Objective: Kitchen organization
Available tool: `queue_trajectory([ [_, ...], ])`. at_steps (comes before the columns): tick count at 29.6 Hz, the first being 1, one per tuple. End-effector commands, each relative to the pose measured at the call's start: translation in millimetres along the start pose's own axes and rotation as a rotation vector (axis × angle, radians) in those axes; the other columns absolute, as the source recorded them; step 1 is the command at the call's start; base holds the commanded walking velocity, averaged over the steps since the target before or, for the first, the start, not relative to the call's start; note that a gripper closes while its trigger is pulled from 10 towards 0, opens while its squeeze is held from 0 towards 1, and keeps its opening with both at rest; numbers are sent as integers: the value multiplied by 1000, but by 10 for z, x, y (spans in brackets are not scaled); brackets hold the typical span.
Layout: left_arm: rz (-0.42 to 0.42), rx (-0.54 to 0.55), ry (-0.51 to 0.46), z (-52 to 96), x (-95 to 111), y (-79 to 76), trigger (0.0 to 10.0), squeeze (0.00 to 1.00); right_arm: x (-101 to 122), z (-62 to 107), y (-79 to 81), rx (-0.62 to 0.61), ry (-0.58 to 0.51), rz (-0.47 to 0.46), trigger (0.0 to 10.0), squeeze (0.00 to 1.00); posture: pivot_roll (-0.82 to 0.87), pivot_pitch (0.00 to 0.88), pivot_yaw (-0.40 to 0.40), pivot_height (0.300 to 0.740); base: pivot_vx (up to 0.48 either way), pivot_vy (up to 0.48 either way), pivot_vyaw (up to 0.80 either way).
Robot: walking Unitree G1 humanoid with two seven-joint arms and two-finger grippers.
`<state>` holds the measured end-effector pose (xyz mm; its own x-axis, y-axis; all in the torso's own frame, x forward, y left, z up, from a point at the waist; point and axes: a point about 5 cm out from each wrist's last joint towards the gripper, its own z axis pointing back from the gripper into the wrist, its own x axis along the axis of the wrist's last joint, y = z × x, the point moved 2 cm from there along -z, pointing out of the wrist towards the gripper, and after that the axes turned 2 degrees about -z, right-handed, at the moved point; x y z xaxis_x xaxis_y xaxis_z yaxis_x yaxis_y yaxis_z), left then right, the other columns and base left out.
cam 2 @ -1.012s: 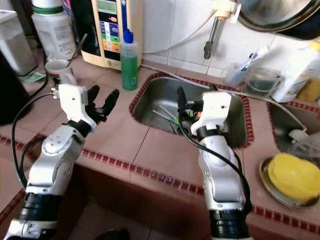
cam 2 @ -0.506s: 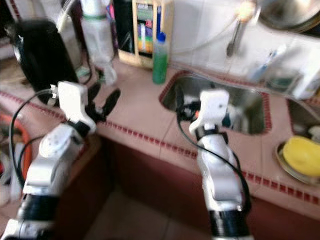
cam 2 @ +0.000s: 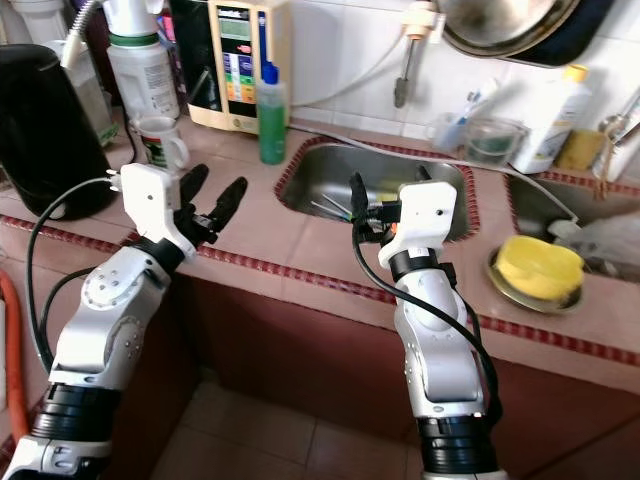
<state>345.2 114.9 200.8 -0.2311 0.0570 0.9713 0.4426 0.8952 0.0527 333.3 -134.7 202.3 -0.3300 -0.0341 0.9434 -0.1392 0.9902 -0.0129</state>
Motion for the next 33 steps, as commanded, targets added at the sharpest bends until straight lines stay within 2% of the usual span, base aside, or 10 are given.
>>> queue_trajectory([
  [1, -8, -10, -4, -24, 27, -14, 10000, 0, 30, -20, -41, -12, -10, 12, 10000, 0, 54, 0, -34, 740, 0, -480, 0],
  [20, -7, -27, 2, -21, 1, -49, 10000, 0, 12, -36, 1, 20, -9, 17, 10000, 0, 58, 0, -45, 740, 0, -480, 0],
  [33, -10, -32, -3, -15, 2, -61, 10000, 0, 3, -29, 4, 22, -4, 18, 10000, 0, 57, 0, -45, 740, 0, -46, 0],
])
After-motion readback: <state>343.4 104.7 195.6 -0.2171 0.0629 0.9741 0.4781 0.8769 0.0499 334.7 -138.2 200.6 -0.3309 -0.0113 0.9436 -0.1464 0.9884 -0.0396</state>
